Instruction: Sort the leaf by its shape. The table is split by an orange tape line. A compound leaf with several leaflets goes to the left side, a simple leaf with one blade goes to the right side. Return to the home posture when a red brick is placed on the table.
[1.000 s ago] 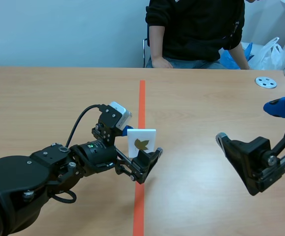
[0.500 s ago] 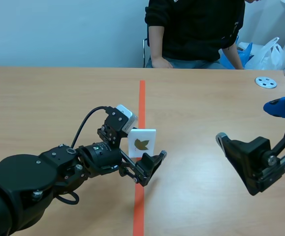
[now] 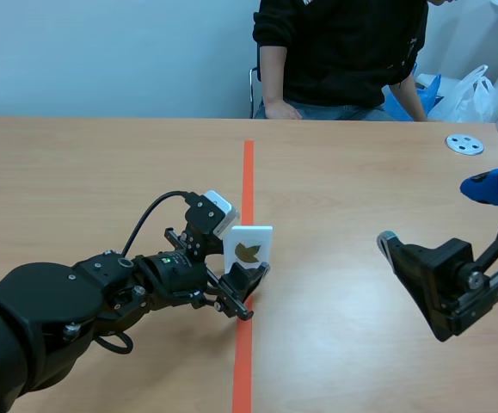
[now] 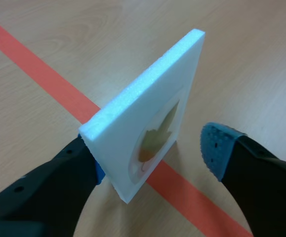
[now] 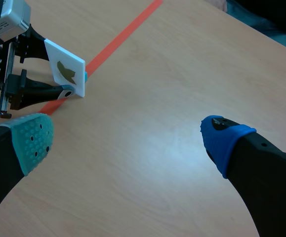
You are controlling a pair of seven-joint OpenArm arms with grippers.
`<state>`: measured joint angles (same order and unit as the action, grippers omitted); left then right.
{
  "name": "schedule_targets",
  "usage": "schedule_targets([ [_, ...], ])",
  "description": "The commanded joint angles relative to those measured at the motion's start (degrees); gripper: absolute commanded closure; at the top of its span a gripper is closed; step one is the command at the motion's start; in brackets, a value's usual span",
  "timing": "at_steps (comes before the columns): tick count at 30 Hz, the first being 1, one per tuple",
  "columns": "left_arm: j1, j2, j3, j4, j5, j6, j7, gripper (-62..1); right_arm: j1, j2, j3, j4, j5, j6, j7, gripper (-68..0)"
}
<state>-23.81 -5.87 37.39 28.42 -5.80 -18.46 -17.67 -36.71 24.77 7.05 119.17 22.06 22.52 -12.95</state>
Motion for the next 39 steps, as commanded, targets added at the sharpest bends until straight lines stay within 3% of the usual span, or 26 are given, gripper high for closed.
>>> schedule_targets([
  [1,-0.83,0.44,-0.11,1.14,-0.39,-0.09,-0.81,-29.0,0.68,0.44,0.59,0.28,0.26,-0.15,0.83,-61.7],
  [14,-0.81,0.44,-0.11,1.14,-0.57,-0.09,-2.19,-10.0,0.68,0.44,0.59,0.28,0.24,-0.15,0.81,-61.7],
  [26,-0.39,-0.04,-0.79,2.45,-1.31,-0.2,-3.43,-8.5,0.7,0.44,0.59,0.28,0.24,-0.15,0.85,-61.7],
  [31,2.36,-2.34,-6.51,8.0,-6.34,-0.55,-0.24,-8.5,0.7,0.44,0.59,0.28,0.24,-0.15,0.83,-61.7],
  [39,9.84,-10.03,-21.84,17.75,-14.53,-0.74,3.89,-8.5,0.7,0.44,0.59,0.28,0.24,-0.15,0.83,-61.7],
])
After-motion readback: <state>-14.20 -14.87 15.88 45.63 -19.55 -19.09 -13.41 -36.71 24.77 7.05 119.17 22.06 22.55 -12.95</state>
